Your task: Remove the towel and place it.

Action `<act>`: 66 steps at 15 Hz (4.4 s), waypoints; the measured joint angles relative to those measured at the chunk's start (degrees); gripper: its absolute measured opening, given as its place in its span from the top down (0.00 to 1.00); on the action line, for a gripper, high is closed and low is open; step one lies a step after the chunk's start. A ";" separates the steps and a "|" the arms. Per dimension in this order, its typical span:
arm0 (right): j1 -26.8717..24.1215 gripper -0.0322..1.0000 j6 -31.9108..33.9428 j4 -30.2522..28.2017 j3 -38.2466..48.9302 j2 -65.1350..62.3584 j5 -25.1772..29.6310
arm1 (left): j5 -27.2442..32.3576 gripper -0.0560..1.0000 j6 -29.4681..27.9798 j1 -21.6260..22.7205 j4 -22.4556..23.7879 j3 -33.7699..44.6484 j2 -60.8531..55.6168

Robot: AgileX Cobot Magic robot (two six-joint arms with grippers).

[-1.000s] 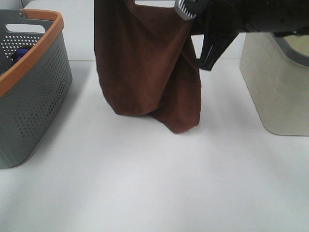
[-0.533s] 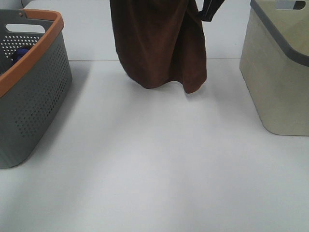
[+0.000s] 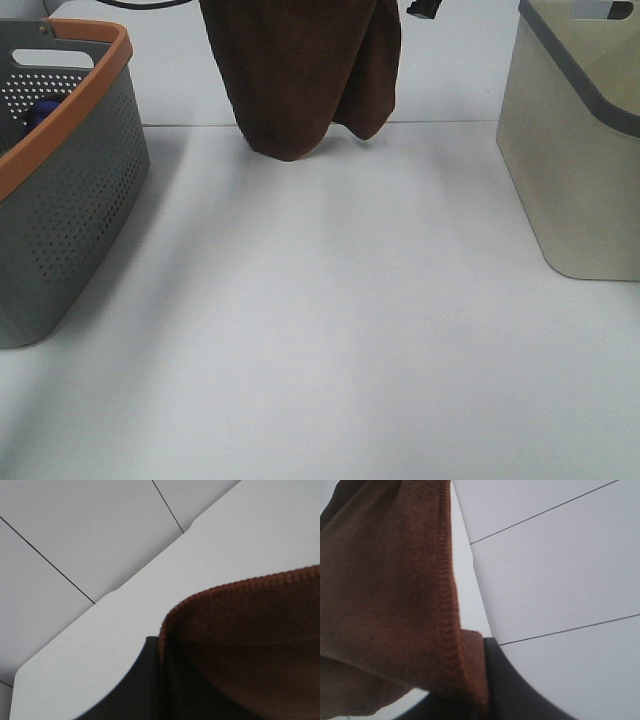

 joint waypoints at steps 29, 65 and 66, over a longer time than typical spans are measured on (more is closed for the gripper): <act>-10.54 0.95 6.25 -10.37 -10.20 9.34 2.58 | -21.89 0.95 8.82 0.40 3.32 -5.61 9.34; -1.20 0.95 112.87 -64.00 13.35 2.41 56.32 | 61.82 0.95 22.12 -4.41 -35.58 12.95 3.55; -0.74 0.95 112.87 -63.94 14.73 2.41 56.26 | 61.82 0.95 22.40 -4.41 -35.64 13.92 3.50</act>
